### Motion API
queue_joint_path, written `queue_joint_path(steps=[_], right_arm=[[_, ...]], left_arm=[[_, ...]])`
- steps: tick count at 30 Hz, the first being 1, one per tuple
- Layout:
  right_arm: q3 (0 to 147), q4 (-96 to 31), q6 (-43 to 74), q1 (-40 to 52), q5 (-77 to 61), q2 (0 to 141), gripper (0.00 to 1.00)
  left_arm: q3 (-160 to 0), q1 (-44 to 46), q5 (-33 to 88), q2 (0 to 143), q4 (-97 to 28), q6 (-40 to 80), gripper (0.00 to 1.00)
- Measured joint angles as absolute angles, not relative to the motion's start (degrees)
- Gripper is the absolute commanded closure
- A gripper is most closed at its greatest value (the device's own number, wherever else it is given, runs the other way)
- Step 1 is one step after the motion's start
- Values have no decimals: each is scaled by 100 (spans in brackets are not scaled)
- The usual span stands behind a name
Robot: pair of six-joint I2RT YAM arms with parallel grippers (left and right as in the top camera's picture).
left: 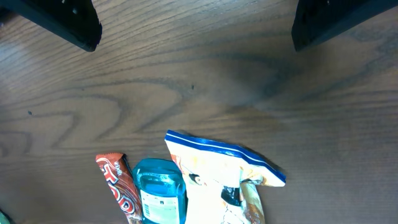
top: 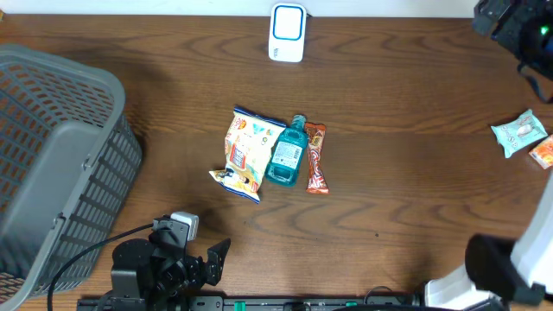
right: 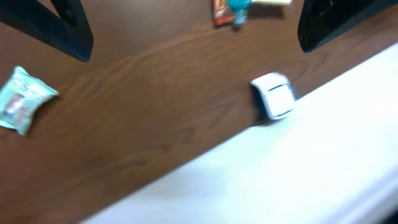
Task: Scan the item barcode
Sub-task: 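Carry the wipes pack to the table's right edge and release it, then move the right gripper back toward the red Top chocolate bar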
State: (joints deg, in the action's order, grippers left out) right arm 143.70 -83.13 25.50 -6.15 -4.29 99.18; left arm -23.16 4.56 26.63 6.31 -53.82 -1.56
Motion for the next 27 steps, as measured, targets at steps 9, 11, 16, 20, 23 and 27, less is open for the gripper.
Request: queue_joint_path(steps=[9, 11, 16, 20, 23, 27], right_arm=[[14385, -8399, 2550, -392, -475, 8742, 1], [14398, -8486, 2550, -392, -478, 8549, 1], [14433, -8781, 2550, -392, -478, 8348, 1], [14390, -9080, 2550, -392, -478, 8423, 1], [14188, -9262, 2550, -392, -478, 8486, 1], [13552, -9480, 2550, -392, -478, 8558, 1]], left_arm=[[-2316, 456, 2663, 631, -5382, -156, 2], [-2316, 456, 2663, 631, -5382, -156, 2], [-2316, 456, 2663, 631, -5382, -156, 2], [-2316, 456, 2663, 631, -5382, -156, 2], [-2316, 456, 2663, 631, -5382, -156, 2], [-2316, 456, 2663, 631, -5382, -156, 2]])
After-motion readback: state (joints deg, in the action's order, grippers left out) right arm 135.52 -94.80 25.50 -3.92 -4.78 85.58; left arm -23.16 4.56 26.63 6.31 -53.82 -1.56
